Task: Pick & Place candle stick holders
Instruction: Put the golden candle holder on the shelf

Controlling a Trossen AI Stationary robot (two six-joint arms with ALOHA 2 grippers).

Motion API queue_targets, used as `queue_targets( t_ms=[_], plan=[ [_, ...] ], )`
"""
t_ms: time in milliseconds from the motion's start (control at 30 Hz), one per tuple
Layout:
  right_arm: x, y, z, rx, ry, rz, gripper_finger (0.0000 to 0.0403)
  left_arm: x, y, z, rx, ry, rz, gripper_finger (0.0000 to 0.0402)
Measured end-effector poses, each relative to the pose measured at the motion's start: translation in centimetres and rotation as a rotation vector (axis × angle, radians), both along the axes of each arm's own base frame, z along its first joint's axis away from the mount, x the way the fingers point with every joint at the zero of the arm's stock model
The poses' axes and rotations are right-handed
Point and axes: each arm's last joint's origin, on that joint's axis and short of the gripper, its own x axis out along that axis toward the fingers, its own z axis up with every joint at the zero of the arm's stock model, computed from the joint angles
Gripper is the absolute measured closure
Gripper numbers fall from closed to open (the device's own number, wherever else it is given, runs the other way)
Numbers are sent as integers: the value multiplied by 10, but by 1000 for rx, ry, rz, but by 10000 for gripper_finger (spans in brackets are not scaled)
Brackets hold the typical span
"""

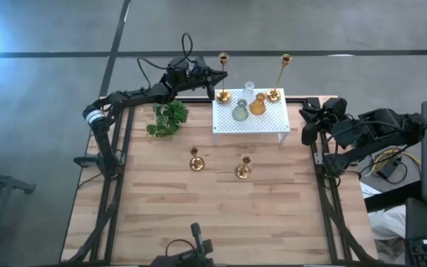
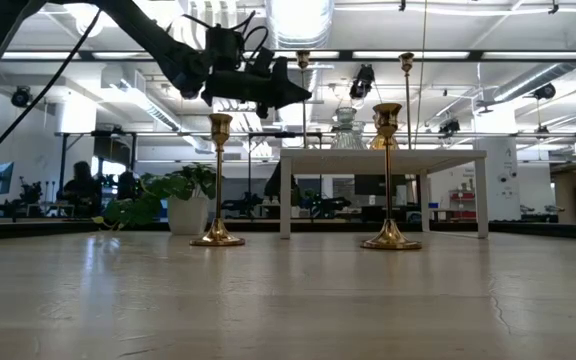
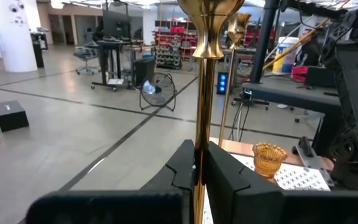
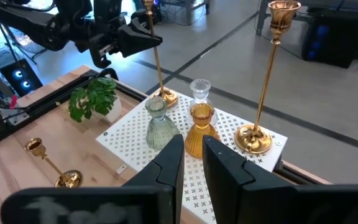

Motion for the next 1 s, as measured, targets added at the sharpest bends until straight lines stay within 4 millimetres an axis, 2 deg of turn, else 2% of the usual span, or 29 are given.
queue_targets(
  t_ms=[600, 800, 1000],
  plan=[
    [0, 0, 0, 1, -4, 0, 351, 0, 0, -4, 31, 30, 3, 381],
    [0, 0, 0, 2, -5, 0, 351, 4, 1, -9, 31, 26, 0, 352],
    [0, 0, 1, 3, -8, 1, 351, 7, 0, -12, 19, 14, -2, 350]
  ],
)
